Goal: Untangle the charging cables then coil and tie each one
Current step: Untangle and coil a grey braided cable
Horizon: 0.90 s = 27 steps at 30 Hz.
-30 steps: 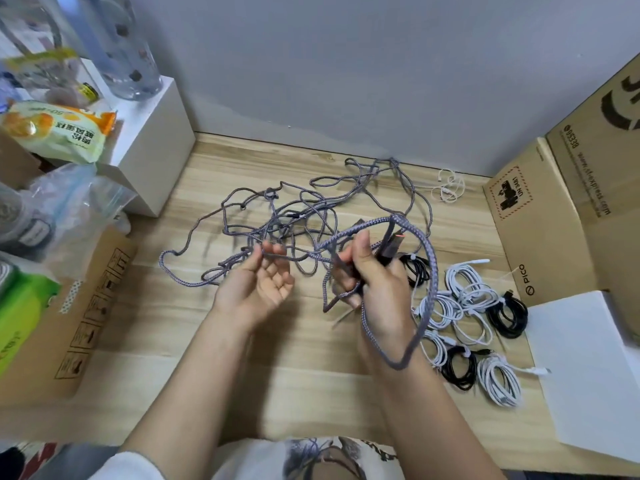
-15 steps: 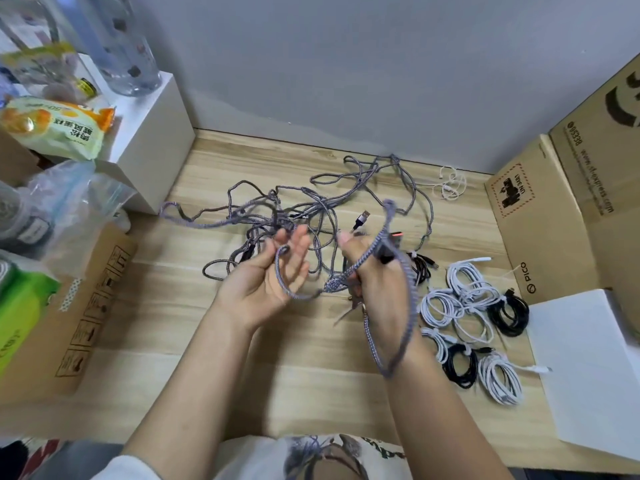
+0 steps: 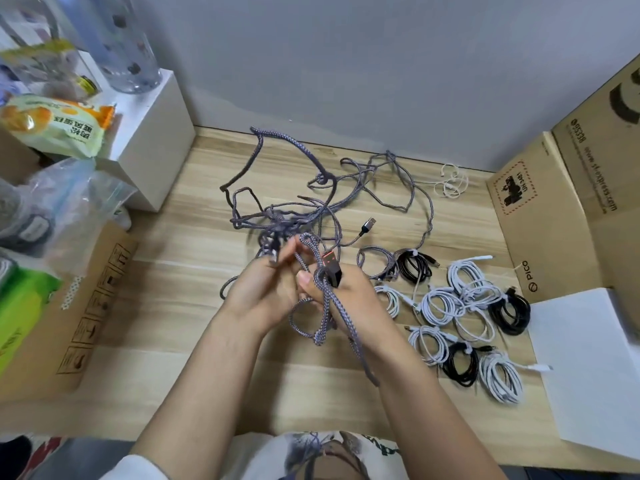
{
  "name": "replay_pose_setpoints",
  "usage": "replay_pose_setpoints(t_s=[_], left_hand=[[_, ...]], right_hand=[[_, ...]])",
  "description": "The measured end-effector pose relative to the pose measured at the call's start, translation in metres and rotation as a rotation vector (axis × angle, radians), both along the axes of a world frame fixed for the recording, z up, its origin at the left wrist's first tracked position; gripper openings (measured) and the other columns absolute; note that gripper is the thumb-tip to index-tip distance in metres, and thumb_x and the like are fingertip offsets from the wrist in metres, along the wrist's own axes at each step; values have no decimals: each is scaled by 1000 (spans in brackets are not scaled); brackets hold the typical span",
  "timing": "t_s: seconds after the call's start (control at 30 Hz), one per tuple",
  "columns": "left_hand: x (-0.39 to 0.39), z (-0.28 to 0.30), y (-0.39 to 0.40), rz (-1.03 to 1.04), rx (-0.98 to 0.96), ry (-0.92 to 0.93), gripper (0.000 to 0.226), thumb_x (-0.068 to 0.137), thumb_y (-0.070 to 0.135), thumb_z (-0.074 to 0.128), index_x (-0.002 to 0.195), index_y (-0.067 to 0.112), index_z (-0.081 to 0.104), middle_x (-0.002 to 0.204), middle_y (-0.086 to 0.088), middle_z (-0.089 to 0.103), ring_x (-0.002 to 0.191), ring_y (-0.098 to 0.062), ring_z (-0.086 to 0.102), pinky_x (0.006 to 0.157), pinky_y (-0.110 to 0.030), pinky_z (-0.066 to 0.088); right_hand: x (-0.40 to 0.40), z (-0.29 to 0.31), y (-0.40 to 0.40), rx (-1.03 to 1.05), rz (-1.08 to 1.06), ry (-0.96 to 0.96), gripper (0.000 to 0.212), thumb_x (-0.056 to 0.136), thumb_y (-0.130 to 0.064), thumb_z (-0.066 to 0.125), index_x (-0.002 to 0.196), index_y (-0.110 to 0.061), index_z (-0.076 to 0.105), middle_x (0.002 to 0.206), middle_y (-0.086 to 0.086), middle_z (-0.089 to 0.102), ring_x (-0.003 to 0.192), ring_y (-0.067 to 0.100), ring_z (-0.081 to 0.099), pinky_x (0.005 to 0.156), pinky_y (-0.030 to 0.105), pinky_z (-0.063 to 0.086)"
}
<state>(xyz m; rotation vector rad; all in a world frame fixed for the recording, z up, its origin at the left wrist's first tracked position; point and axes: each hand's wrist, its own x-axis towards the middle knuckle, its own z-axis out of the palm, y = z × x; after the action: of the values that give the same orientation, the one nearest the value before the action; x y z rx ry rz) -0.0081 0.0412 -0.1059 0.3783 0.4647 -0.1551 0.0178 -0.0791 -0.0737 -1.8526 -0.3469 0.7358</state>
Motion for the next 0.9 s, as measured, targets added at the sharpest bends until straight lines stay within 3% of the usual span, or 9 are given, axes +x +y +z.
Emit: replay_pose_setpoints(t_s=[0.03,0.13,0.2,0.23,0.3,0.4,0.63,0.8,0.9], left_hand=[[3,-1,3,9,-56,36,44,40,9,91,75,10,65,72,-7,64,56,-19,65,52,-26,55],[10,-1,11,106,-134,71,23,53,0,74,67,10,59,61,-2,63,55,-18,65,51,-29,55],[14,4,20,149,-198,11,28,45,-3,82,61,8,62,60,4,62,57,-14,65,49,-26,51],[14,4,27,167,-240,-27,31,42,-2,85,61,9,63,61,6,61,57,-12,64,49,-25,49],[16,-5,48,266,-297,4,21,63,6,77,66,15,59,56,7,58,50,-7,58,47,-22,47],[18,-10,74,321,-132,171,24,92,34,47,70,23,45,48,11,50,40,-1,48,45,-12,43],[25,-12,78,299,46,285,37,94,46,42,71,16,46,54,8,56,43,-3,58,35,-14,41],[21,-7,67,290,12,184,31,84,29,53,59,12,64,56,6,64,51,-2,63,45,-17,50],[14,-1,54,231,-14,46,14,57,18,79,62,7,73,68,0,71,65,-9,70,62,-31,59]], right_hand=[[0,2,0,-16,8,-44,33,85,-22,66,54,-19,53,48,-10,50,51,5,43,52,29,38],[-3,10,3,-80,80,-187,40,83,-15,64,49,-28,49,48,-8,44,56,10,38,56,32,36],[-9,18,4,-101,136,-270,46,84,-12,63,47,-32,46,45,-7,39,54,9,34,55,31,31],[-11,24,2,-73,167,-261,44,84,-12,64,47,-30,48,46,-8,40,54,8,35,55,30,32],[-14,35,-1,72,216,-145,33,82,-18,67,52,-24,53,51,-10,46,55,5,40,58,28,37],[-10,51,-11,269,151,29,26,75,-23,60,51,-21,51,48,-9,45,47,4,40,50,16,33],[-4,60,-22,508,1,130,24,63,-25,61,44,-22,47,41,-11,38,38,3,32,40,14,25],[4,42,-17,276,-134,154,35,75,-11,64,44,-19,49,42,-10,43,43,5,39,45,15,30],[6,19,-9,156,-254,155,16,73,-5,67,64,-16,60,57,-12,57,53,0,48,53,17,38]])
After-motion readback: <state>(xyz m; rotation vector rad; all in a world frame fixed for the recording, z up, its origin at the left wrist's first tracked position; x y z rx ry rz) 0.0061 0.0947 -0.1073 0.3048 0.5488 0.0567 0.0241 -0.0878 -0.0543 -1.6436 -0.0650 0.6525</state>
